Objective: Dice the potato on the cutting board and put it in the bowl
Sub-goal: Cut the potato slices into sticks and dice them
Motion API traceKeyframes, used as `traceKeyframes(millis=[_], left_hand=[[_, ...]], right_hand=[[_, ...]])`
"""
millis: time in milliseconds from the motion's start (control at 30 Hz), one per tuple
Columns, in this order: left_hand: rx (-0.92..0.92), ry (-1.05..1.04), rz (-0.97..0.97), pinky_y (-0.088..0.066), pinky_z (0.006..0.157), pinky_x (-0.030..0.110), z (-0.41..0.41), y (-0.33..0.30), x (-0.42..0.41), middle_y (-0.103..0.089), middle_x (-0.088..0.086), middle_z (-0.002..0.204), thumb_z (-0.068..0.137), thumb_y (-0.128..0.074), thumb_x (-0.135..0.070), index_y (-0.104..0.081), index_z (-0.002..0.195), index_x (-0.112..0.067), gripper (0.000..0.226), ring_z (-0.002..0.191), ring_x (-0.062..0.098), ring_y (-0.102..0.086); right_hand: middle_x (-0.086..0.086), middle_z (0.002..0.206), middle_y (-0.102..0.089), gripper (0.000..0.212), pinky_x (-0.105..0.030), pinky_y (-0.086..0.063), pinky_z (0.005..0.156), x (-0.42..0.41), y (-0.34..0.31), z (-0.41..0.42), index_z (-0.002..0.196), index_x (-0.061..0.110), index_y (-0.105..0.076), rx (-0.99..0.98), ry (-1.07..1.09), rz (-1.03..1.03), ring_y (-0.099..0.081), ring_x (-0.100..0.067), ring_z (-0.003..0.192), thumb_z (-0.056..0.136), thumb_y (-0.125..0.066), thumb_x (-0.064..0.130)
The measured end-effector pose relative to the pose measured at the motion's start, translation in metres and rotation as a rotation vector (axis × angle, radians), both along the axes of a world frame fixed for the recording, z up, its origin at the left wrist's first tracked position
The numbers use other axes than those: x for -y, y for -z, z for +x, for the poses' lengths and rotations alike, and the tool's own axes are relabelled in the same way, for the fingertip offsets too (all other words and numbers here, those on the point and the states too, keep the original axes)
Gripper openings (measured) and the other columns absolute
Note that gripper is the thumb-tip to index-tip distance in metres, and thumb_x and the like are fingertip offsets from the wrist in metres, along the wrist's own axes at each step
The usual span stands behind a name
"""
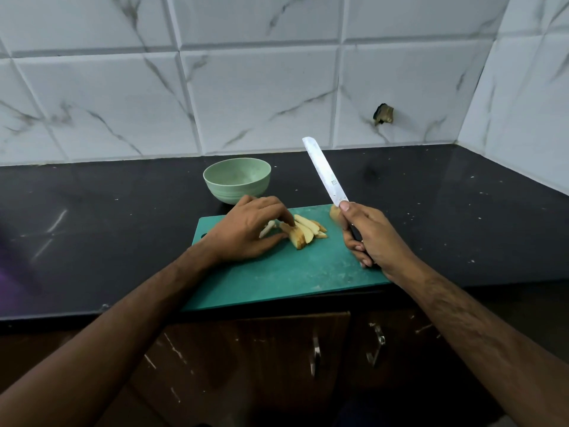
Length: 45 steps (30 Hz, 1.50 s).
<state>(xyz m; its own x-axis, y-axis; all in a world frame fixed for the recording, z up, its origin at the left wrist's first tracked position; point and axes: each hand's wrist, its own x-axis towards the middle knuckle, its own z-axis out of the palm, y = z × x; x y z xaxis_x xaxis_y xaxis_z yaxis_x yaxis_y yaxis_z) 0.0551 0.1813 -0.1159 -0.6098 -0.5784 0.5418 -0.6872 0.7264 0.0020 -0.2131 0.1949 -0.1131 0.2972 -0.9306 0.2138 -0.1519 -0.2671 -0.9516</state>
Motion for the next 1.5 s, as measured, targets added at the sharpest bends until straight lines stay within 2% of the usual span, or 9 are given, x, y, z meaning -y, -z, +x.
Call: traceKeyframes(millis=[233, 333, 433, 633, 767, 1000, 1200, 1367, 1500], left_hand=[[0.067, 0.006, -0.006, -0.038, 0.085, 0.028, -0.006, -0.002, 0.0, -0.065, -0.01, 0.109, 0.093, -0.068, -0.032, -0.068, 0.107, -0.024, 0.016, 0.1, 0.01, -0.063], [0.097, 0.011, -0.045, -0.042, 0.086, 0.033, -0.007, -0.003, -0.001, -0.065, -0.009, 0.107, 0.094, -0.068, -0.034, -0.067, 0.104, -0.023, 0.015, 0.095, 0.013, -0.065], [0.129, 0.019, -0.075, -0.044, 0.087, 0.035, -0.008, -0.004, -0.002, -0.065, -0.008, 0.106, 0.096, -0.063, -0.039, -0.066, 0.103, -0.023, 0.018, 0.093, 0.015, -0.065], [0.206, -0.018, -0.06, -0.036, 0.084, 0.028, -0.009, -0.009, -0.003, -0.062, -0.008, 0.108, 0.097, -0.052, -0.045, -0.061, 0.105, -0.026, 0.023, 0.09, 0.015, -0.063], [0.231, -0.006, -0.029, -0.042, 0.085, 0.032, -0.01, -0.012, -0.005, -0.064, -0.006, 0.11, 0.098, -0.046, -0.046, -0.061, 0.108, -0.025, 0.028, 0.09, 0.017, -0.064], [0.189, -0.038, -0.075, -0.047, 0.084, 0.037, -0.009, -0.005, -0.01, -0.071, -0.005, 0.108, 0.094, -0.068, -0.028, -0.068, 0.106, -0.018, 0.016, 0.091, 0.019, -0.068], [0.192, -0.043, -0.056, -0.044, 0.086, 0.037, -0.012, -0.003, -0.012, -0.069, -0.007, 0.103, 0.098, -0.05, -0.039, -0.062, 0.106, -0.019, 0.025, 0.087, 0.018, -0.066], [0.24, -0.003, -0.199, -0.04, 0.078, 0.036, -0.011, -0.009, -0.027, -0.064, -0.004, 0.109, 0.1, -0.055, -0.037, -0.062, 0.096, -0.022, 0.017, 0.091, 0.018, -0.063], [0.229, 0.081, -0.104, -0.044, 0.078, 0.04, -0.001, -0.008, -0.049, -0.064, -0.006, 0.105, 0.101, -0.054, -0.037, -0.067, 0.102, -0.022, 0.02, 0.096, 0.015, -0.063]], right_hand=[[-0.002, 0.051, -0.035, 0.04, -0.02, -0.03, 0.036, -0.001, -0.001, 0.001, 0.085, 0.008, -0.049, -0.015, 0.004, -0.001, -0.028, -0.01, 0.034, 0.11, -0.04, 0.039], [-0.003, 0.052, -0.034, 0.04, -0.02, -0.029, 0.036, -0.002, -0.001, 0.001, 0.085, 0.008, -0.049, -0.021, 0.007, -0.006, -0.027, -0.01, 0.034, 0.11, -0.039, 0.039], [-0.002, 0.051, -0.034, 0.04, -0.02, -0.029, 0.036, -0.003, -0.001, 0.001, 0.085, 0.008, -0.049, -0.022, 0.009, -0.008, -0.027, -0.01, 0.034, 0.11, -0.04, 0.039], [0.001, 0.05, -0.034, 0.04, -0.02, -0.029, 0.036, -0.005, -0.002, 0.002, 0.085, 0.009, -0.048, -0.026, 0.013, -0.01, -0.028, -0.008, 0.035, 0.11, -0.039, 0.039], [0.002, 0.05, -0.035, 0.04, -0.021, -0.03, 0.036, -0.005, -0.003, 0.002, 0.085, 0.009, -0.048, -0.045, 0.022, -0.015, -0.029, -0.008, 0.035, 0.109, -0.039, 0.04], [0.002, 0.05, -0.035, 0.041, -0.021, -0.03, 0.037, -0.006, -0.003, 0.002, 0.084, 0.011, -0.049, -0.055, 0.037, -0.016, -0.029, -0.008, 0.035, 0.109, -0.04, 0.041], [0.001, 0.051, -0.035, 0.04, -0.022, -0.029, 0.037, -0.006, -0.003, 0.002, 0.085, 0.011, -0.049, -0.05, 0.039, -0.016, -0.028, -0.009, 0.036, 0.109, -0.04, 0.041], [0.002, 0.05, -0.035, 0.04, -0.021, -0.029, 0.037, -0.006, -0.004, 0.001, 0.085, 0.01, -0.049, -0.043, 0.036, -0.018, -0.029, -0.007, 0.035, 0.11, -0.039, 0.04], [0.002, 0.05, -0.036, 0.04, -0.021, -0.029, 0.036, -0.006, -0.003, 0.001, 0.085, 0.01, -0.049, -0.052, 0.037, -0.02, -0.029, -0.007, 0.035, 0.109, -0.04, 0.041]])
